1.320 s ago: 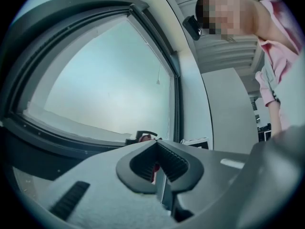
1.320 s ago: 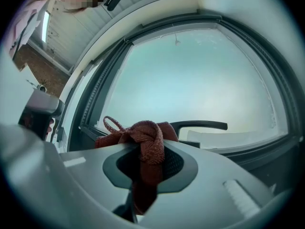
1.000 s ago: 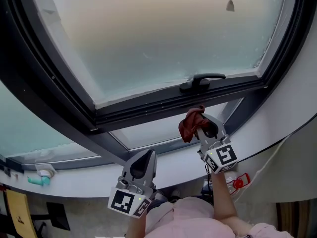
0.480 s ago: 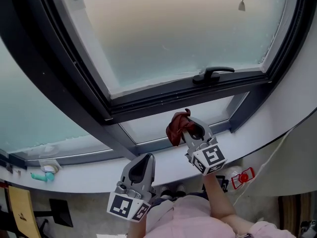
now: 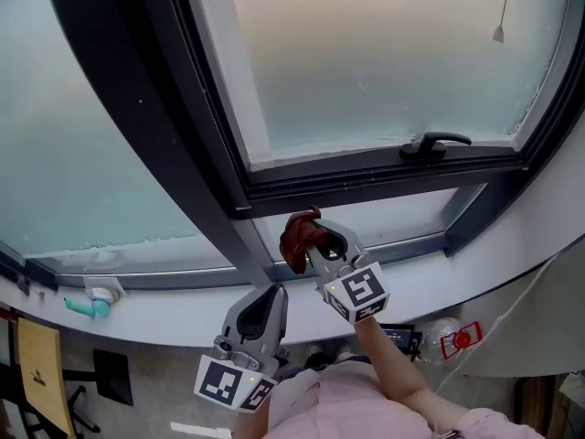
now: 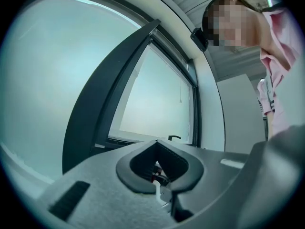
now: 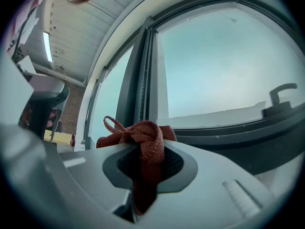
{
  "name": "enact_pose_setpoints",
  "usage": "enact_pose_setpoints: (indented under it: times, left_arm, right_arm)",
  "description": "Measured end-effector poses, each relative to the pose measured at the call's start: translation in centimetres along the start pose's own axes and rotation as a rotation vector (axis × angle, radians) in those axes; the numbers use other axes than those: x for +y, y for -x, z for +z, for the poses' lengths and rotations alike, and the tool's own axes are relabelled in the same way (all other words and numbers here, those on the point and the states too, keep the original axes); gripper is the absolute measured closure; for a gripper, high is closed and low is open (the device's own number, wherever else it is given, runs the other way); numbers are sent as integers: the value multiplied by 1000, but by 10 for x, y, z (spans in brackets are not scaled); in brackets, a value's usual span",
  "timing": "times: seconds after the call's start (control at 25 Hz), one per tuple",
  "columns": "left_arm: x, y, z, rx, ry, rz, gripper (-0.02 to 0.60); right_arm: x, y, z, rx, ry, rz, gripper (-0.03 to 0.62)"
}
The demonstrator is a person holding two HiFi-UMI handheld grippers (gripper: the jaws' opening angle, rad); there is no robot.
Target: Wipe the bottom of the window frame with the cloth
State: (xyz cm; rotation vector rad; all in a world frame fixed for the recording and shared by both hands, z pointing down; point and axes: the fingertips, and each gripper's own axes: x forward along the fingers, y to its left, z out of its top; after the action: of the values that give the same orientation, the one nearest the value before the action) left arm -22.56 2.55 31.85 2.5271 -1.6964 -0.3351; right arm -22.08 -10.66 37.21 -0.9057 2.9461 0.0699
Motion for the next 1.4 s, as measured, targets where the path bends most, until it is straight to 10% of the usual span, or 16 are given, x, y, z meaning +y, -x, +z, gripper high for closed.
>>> enact_pose_setpoints:
  times: [1.4]
  left_arm:
    - [42,2,1,19,34,46,580]
  right_arm:
    - [40,-109,-38,26,-115,69,540]
